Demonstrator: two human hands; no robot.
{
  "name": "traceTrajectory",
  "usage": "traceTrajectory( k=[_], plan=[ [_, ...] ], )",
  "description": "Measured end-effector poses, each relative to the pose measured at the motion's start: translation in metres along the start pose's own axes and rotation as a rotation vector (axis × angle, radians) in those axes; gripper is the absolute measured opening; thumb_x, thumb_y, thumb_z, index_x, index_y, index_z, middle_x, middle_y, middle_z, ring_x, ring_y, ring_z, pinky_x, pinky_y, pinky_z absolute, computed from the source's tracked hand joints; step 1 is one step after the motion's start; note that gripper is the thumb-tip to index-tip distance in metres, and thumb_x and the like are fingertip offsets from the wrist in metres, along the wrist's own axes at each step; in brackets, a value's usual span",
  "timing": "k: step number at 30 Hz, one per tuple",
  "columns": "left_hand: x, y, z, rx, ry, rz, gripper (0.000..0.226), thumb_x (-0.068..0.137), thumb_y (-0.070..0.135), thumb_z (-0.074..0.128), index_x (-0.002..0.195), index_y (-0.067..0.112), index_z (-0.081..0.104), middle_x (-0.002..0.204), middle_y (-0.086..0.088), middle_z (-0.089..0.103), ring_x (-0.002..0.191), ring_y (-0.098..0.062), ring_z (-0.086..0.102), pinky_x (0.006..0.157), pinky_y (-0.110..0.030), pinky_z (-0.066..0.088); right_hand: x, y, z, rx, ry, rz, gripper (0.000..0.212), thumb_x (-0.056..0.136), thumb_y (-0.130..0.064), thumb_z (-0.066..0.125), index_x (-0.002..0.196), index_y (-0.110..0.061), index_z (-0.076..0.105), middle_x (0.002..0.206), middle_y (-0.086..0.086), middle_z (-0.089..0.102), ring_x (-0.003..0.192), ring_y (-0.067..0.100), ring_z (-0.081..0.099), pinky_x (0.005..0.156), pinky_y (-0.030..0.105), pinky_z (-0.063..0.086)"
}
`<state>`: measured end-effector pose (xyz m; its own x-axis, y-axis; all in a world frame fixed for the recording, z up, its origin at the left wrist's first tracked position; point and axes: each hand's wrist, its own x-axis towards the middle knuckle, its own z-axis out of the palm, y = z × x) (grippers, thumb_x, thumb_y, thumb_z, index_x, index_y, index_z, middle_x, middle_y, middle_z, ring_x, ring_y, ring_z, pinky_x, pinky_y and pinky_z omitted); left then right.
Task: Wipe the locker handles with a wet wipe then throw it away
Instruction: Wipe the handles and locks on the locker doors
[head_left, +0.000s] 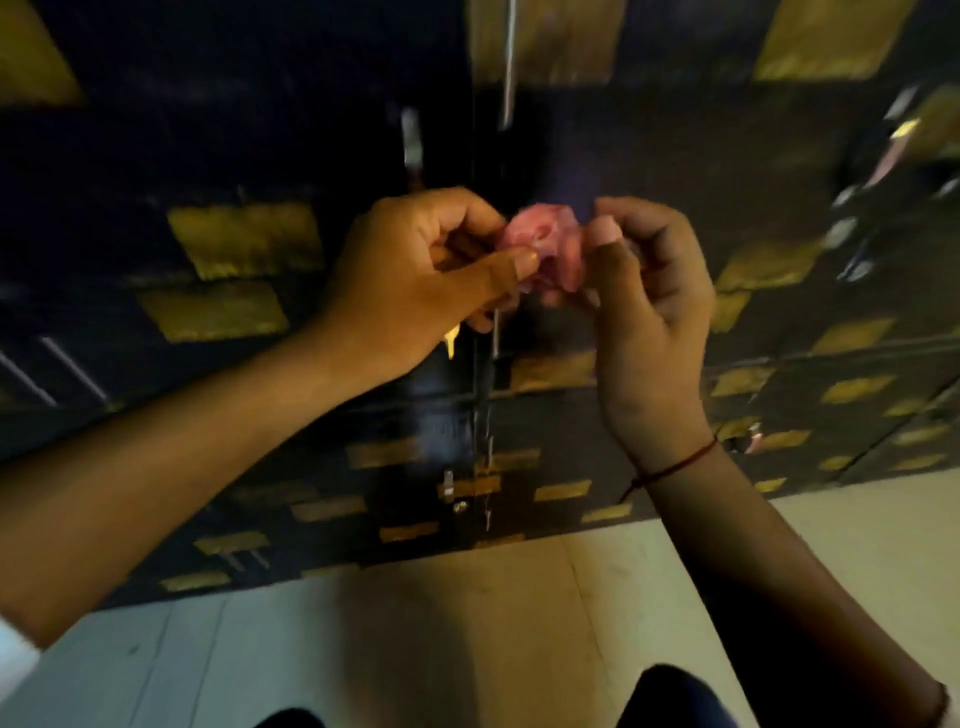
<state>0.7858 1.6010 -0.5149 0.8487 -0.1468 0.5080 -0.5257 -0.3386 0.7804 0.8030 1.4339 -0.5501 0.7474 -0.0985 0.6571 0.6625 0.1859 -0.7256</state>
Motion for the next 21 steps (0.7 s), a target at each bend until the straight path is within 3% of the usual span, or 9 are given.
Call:
traceTrajectory(
  k=[3, 6, 8, 10, 15, 18, 21],
  plan=[
    [0.051, 0.083, -0.012, -0.108, -0.031, -0.039, 0.005, 0.094, 0.008, 0.070, 0.097, 0.008, 0.065, 0.087, -0.011, 0.073, 0.078, -0.019, 0.075, 0.061, -0.029, 0.062, 0.062, -0.074, -0.001, 0.032, -0.092, -0.007, 0.019, 0.094, 0.003, 0.058, 0.113, 0.002, 0.057, 0.104, 0.015, 0.069, 0.096, 0.022, 0.066, 0.087, 0.039, 0.056],
    [0.102, 0.152, -0.024, -0.162, -0.055, -0.077, 0.009, 0.093, 0.000, 0.069, 0.099, 0.000, 0.061, 0.090, -0.015, 0.072, 0.078, -0.017, 0.076, 0.064, -0.031, 0.064, 0.124, -0.134, -0.008, 0.054, -0.117, 0.077, 0.027, 0.090, 0.007, 0.063, 0.116, 0.004, 0.057, 0.110, 0.026, 0.067, 0.098, 0.030, 0.065, 0.089, 0.046, 0.055],
    [0.134, 0.194, -0.032, -0.166, -0.083, -0.113, 0.008, 0.094, -0.002, 0.067, 0.096, 0.002, 0.060, 0.092, -0.015, 0.072, 0.082, -0.019, 0.077, 0.068, -0.035, 0.065, 0.161, -0.174, -0.014, 0.071, -0.068, 0.154, 0.030, 0.089, 0.010, 0.063, 0.118, 0.006, 0.056, 0.103, 0.023, 0.069, 0.090, 0.026, 0.066, 0.078, 0.036, 0.059],
    [0.162, 0.228, -0.041, -0.168, -0.121, -0.169, 0.007, 0.095, -0.006, 0.063, 0.096, 0.000, 0.059, 0.096, -0.017, 0.071, 0.084, -0.019, 0.076, 0.070, -0.032, 0.064, 0.191, -0.206, -0.016, 0.087, -0.022, 0.227, 0.026, 0.089, 0.009, 0.063, 0.112, -0.002, 0.060, 0.091, 0.011, 0.072, 0.079, 0.016, 0.067, 0.067, 0.026, 0.057],
    [0.216, 0.310, -0.047, -0.337, -0.135, -0.301, 0.018, 0.098, -0.005, 0.050, 0.086, 0.006, 0.056, 0.091, -0.017, 0.075, 0.088, -0.030, 0.077, 0.073, -0.034, 0.063, 0.250, -0.277, -0.024, 0.107, 0.170, 0.315, 0.025, 0.090, 0.012, 0.060, 0.102, -0.010, 0.062, 0.073, -0.001, 0.070, 0.058, 0.009, 0.062, 0.058, 0.023, 0.055],
    [0.242, 0.352, -0.038, -0.389, -0.112, -0.352, 0.015, 0.097, -0.001, 0.050, 0.086, 0.006, 0.057, 0.100, -0.026, 0.074, 0.091, -0.036, 0.076, 0.079, -0.041, 0.063, 0.272, -0.320, -0.034, -0.012, 0.314, 0.265, 0.019, 0.094, 0.002, 0.061, 0.109, -0.010, 0.063, 0.074, -0.008, 0.066, 0.066, 0.006, 0.062, 0.065, 0.023, 0.056],
    [0.260, 0.388, -0.021, -0.402, -0.164, -0.355, 0.014, 0.099, 0.003, 0.053, 0.087, 0.006, 0.059, 0.097, -0.022, 0.075, 0.090, -0.035, 0.076, 0.080, -0.042, 0.063, 0.284, -0.357, -0.054, -0.197, 0.209, 0.140, 0.021, 0.095, -0.015, 0.065, 0.116, -0.010, 0.063, 0.095, 0.001, 0.070, 0.083, 0.011, 0.066, 0.073, 0.026, 0.057]
  ],
)
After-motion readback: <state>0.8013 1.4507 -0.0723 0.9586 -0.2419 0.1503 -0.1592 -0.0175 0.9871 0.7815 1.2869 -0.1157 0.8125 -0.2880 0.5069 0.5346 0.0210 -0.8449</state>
